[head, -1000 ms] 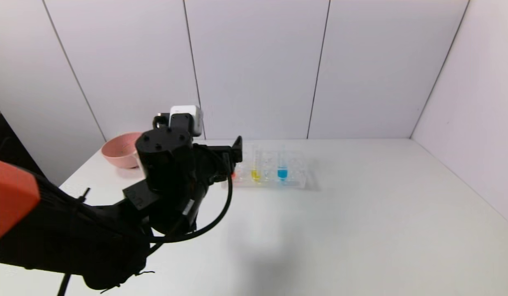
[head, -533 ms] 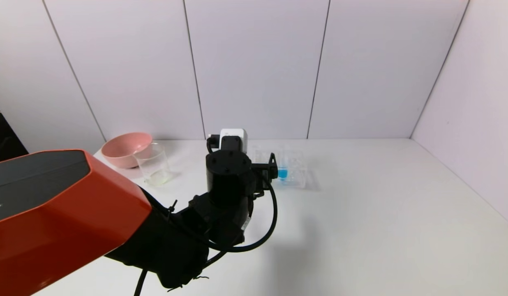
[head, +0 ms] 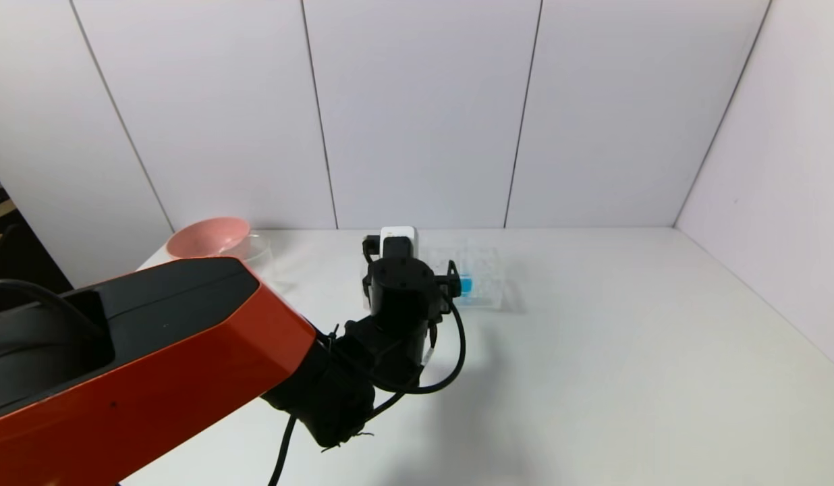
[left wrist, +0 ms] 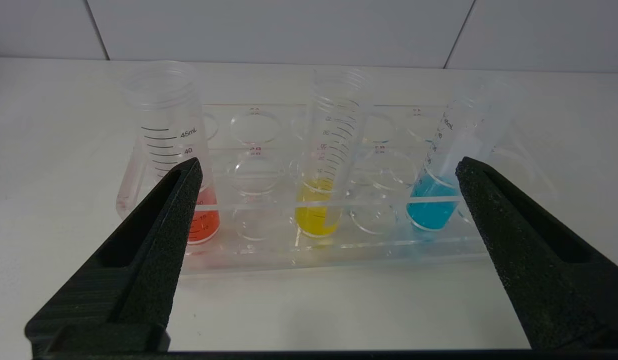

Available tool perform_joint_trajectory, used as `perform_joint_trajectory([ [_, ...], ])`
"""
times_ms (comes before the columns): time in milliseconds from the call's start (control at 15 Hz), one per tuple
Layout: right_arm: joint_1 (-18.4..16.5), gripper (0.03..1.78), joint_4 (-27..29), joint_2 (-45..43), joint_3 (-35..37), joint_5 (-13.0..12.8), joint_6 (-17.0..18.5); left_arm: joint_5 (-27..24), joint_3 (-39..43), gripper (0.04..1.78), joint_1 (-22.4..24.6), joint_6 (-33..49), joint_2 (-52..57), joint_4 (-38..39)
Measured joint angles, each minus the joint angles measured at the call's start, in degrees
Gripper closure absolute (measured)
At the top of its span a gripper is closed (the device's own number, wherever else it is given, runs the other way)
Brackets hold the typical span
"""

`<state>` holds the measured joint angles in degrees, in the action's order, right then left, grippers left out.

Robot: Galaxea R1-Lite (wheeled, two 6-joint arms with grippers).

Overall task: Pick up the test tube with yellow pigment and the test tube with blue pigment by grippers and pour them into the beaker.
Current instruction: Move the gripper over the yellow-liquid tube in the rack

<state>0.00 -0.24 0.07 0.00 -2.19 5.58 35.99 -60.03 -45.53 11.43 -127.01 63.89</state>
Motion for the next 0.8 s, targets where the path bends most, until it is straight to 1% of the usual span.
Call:
perform_joint_trajectory([
  [333, 0.00, 0.04, 0.00, 0.00, 0.00, 0.00, 0.00, -0.40, -6.67, 0.04, 2.26, -0.52, -4.94, -1.52],
  [533, 0.00, 0.04, 0.02, 0.00, 0.00, 0.00, -0.02, -1.87, -9.09, 0.05, 3.75, -0.63, -7.52, -1.60],
  [800, 0.00, 0.04, 0.00, -0.02, 0.00, 0.02, 0.00, -2.11, -13.57, 0.06, 5.05, -0.63, -9.56, -4.33],
])
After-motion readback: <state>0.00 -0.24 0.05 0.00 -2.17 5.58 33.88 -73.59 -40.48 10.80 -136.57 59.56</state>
